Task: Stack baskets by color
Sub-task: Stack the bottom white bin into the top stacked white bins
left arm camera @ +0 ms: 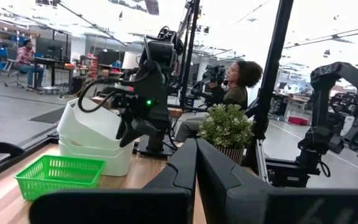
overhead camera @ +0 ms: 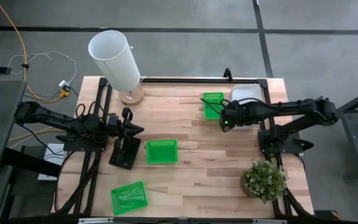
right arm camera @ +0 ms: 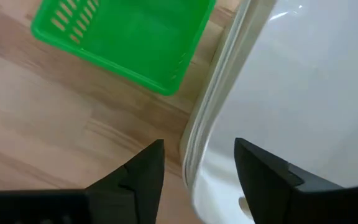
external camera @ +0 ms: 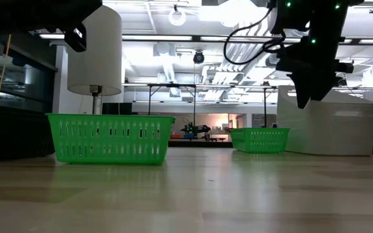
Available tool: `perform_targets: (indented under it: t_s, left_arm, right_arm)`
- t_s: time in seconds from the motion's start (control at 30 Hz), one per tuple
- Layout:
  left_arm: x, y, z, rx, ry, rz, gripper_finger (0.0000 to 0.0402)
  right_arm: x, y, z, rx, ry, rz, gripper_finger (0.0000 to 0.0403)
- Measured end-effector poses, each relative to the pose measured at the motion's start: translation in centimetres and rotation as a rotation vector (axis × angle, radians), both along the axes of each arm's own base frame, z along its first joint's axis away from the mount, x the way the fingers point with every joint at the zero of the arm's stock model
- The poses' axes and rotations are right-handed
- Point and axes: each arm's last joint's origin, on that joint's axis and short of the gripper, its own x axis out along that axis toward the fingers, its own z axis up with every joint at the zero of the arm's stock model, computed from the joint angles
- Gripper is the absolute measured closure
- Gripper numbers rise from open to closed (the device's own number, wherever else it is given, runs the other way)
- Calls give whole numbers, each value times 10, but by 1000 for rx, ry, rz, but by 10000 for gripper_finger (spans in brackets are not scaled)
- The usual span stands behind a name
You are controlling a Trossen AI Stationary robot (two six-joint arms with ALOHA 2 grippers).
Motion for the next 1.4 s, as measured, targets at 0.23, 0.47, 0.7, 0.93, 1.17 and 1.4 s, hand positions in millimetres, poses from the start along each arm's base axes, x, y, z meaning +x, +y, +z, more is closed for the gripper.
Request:
perform_targets:
  t_s: [0.23,0.47,0.7,0.93,1.17,1.4]
  left_arm:
    - [0,0,0,0,0,0,402]
    - [0,0,0,0,0,0,402]
    - [0,0,0,0,0,0,401]
    - [0,0,0,0,1,0,401]
    - [0,0,0,0,1,0,401]
    - [0,0,0,0,0,0,402]
  right_arm:
    - [6,-1,-9,6,41,0,278]
    - [6,0,-8,6,35,0,379]
    - [5,0,-8,17,43,6,393]
    - [3,0,-5,31,31,12,399]
    - [-3,1,3,37,-13,12,402]
    - [-5,2,7,43,-35,9,401]
